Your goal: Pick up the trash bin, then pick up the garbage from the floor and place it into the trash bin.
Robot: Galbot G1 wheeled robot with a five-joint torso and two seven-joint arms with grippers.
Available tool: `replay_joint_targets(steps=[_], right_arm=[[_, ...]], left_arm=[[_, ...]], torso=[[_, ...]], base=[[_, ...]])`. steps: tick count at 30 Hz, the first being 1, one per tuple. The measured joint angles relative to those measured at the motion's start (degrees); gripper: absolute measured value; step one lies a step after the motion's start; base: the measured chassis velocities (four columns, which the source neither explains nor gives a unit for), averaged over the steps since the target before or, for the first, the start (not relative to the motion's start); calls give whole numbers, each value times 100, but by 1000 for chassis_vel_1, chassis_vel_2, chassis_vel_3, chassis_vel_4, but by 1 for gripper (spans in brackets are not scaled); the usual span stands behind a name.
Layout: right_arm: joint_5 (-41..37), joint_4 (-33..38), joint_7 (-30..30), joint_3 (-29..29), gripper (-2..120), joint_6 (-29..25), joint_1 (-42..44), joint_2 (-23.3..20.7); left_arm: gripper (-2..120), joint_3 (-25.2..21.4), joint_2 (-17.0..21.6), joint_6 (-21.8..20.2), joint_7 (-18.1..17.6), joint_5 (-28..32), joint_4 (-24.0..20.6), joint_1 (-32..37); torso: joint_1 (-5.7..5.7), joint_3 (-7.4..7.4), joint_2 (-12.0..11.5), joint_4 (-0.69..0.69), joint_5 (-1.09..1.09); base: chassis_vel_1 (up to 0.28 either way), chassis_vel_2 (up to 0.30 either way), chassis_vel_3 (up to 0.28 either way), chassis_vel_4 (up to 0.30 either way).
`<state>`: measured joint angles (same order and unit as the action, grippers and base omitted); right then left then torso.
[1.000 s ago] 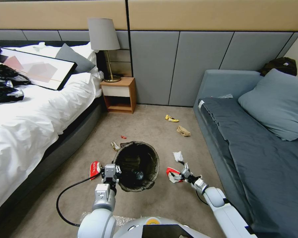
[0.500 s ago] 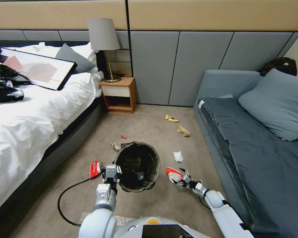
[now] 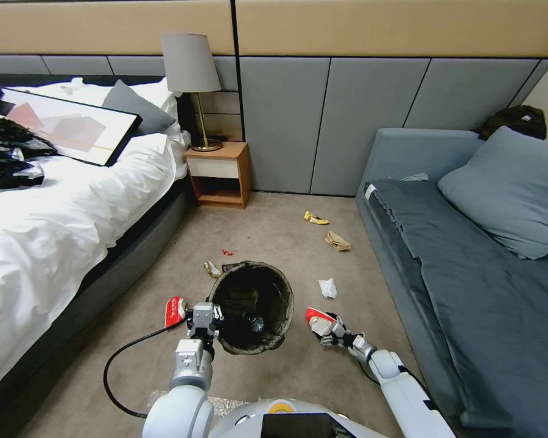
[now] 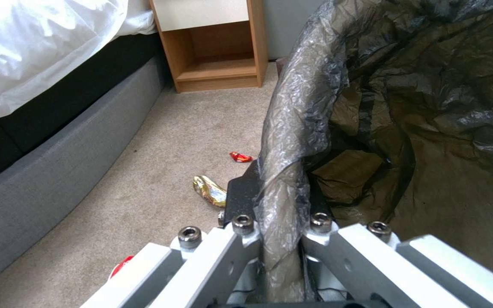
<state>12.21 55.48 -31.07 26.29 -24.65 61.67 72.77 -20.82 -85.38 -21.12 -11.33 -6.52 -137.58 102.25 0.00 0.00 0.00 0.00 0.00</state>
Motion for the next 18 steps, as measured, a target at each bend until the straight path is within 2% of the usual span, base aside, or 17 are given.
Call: replay_joint_targets(steps=[3, 7, 9, 11, 12, 15, 16, 18], right_arm=[[-113, -200, 2, 9, 97, -4, -122, 31], [-383, -431, -10, 26, 82, 0, -186, 54], [-398, -445, -11, 31, 80, -1, -185, 53], [-432, -440, -12, 58, 68, -17, -125, 45], [-432, -440, -12, 58, 68, -17, -125, 45], [-447, -328, -11, 73, 52, -23, -4, 42], [-447, -328, -11, 73, 52, -23, -4, 42], [-459, -223, -5, 74, 42, -23, 108, 46]], left_arm=[[1, -8, -8, 5, -3, -3, 0, 2], [1, -11, -16, 7, -8, -7, -8, 6], [1, -14, -16, 7, -8, -7, -8, 6], [1, -13, -24, 7, -10, -15, -8, 2], [1, -13, -24, 7, -10, -15, -8, 2], [1, 25, -37, 7, -12, -33, 9, -13], [1, 25, -37, 7, -12, -33, 9, -13], [1, 30, -38, 8, -12, -38, 19, -20]], torso=[[0, 0, 0, 0, 0], [0, 0, 0, 0, 0], [0, 0, 0, 0, 0], [0, 0, 0, 0, 0], [0, 0, 0, 0, 0], [0, 0, 0, 0, -1], [0, 0, 0, 0, -1], [0, 0, 0, -1, 0]], base=[[0, 0, 0, 0], [0, 0, 0, 0], [0, 0, 0, 0], [0, 0, 0, 0], [0, 0, 0, 0], [0, 0, 0, 0], [0, 0, 0, 0], [0, 0, 0, 0]])
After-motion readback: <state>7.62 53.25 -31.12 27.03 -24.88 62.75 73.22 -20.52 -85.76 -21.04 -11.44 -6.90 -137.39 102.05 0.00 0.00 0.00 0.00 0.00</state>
